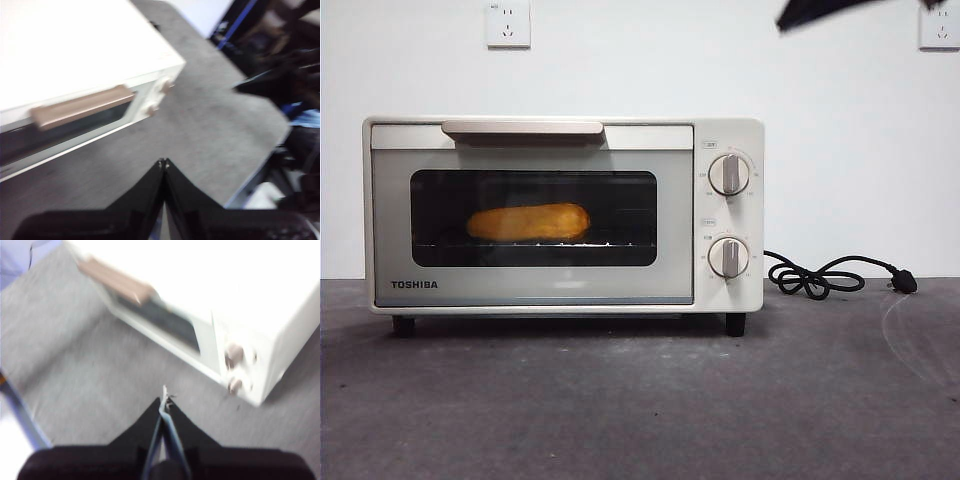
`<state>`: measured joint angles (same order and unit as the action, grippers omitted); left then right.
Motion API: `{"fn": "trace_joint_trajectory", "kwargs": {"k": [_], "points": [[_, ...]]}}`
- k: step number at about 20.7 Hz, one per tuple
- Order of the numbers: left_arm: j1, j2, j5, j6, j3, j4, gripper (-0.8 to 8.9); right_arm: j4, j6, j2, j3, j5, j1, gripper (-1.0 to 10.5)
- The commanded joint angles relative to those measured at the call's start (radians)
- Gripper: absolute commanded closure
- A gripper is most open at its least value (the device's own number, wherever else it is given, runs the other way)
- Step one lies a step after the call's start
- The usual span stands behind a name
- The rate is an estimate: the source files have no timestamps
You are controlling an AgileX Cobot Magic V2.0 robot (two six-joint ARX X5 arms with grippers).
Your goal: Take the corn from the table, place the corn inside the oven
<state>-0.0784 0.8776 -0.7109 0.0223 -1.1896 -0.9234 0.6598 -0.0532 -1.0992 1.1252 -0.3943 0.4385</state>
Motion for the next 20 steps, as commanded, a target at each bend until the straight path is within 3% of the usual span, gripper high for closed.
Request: {"fn": "trace_joint_trajectory", "kwargs": {"k": [1, 2, 5, 9, 20], "points": [[-0.015, -0.047, 0.106, -0.027, 0.001, -0.043, 8.21, -0.019, 0.06, 0.054, -0.011, 0.131, 0.095, 9.6], [-0.015, -0.066, 0.117, -0.027, 0.002, -0.061, 8.21, -0.019, 0.063, 0.078, -0.011, 0.209, 0.141, 9.6], [-0.015, -0.106, 0.122, -0.027, 0.003, -0.066, 8.21, -0.014, 0.069, 0.114, -0.011, 0.318, 0.228, 9.6], [-0.015, -0.133, 0.147, -0.026, 0.003, -0.066, 8.21, -0.004, 0.089, 0.132, -0.011, 0.332, 0.282, 9.6], [-0.015, -0.104, 0.154, -0.016, 0.003, -0.164, 8.17, 0.064, 0.154, 0.128, -0.011, 0.336, 0.281, 9.5]]}}
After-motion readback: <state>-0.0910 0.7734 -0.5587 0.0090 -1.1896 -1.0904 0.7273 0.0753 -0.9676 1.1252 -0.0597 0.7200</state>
